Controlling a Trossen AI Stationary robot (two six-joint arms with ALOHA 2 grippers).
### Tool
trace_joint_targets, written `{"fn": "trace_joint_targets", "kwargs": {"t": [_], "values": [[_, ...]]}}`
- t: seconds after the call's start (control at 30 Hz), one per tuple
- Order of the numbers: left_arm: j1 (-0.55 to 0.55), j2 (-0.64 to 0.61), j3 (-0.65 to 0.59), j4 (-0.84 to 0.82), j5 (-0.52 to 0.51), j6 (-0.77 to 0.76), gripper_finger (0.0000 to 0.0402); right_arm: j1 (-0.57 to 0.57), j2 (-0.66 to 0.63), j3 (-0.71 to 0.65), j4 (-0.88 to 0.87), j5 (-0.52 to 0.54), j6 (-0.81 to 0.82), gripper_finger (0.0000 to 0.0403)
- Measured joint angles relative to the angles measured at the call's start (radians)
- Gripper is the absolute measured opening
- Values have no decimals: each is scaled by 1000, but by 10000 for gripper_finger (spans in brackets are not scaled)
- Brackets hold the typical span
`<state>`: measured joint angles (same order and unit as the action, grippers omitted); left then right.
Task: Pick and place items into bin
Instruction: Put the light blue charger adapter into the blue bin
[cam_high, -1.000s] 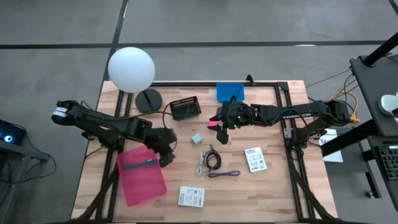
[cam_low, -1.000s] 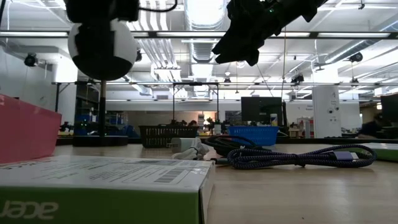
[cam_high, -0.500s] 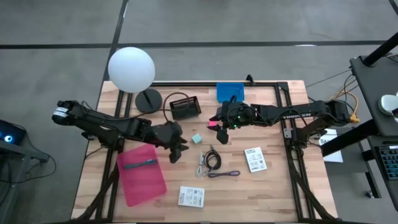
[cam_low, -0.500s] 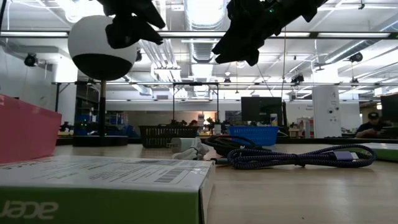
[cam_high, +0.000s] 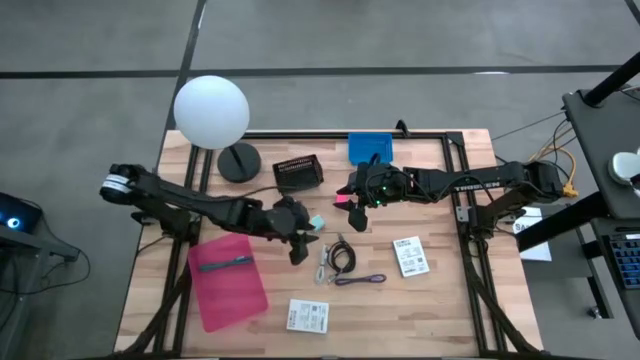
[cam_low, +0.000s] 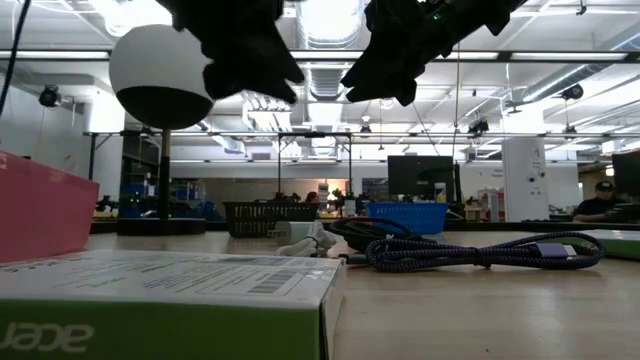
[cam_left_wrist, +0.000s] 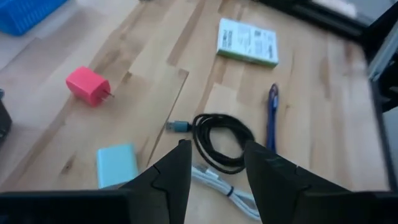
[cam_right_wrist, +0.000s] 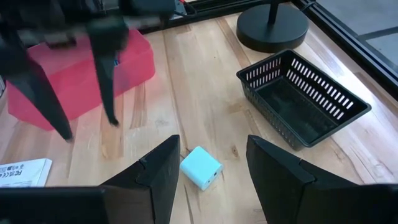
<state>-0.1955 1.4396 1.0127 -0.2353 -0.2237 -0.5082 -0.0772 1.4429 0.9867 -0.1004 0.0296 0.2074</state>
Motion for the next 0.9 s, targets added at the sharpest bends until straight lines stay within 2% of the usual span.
{"fn": "trace_joint_targets", "kwargs": {"t": [0.43, 0.6, 0.9], "values": [[24, 139, 4, -3, -26, -9, 237, 0, 0, 0, -2, 0, -1, 173], [48, 167, 4, 26, -66, -8, 244, 0, 0, 0, -3, 0, -1, 173], [102, 210, -7, 35, -67, -8, 245, 0, 0, 0, -9, 0, -1, 173]]}}
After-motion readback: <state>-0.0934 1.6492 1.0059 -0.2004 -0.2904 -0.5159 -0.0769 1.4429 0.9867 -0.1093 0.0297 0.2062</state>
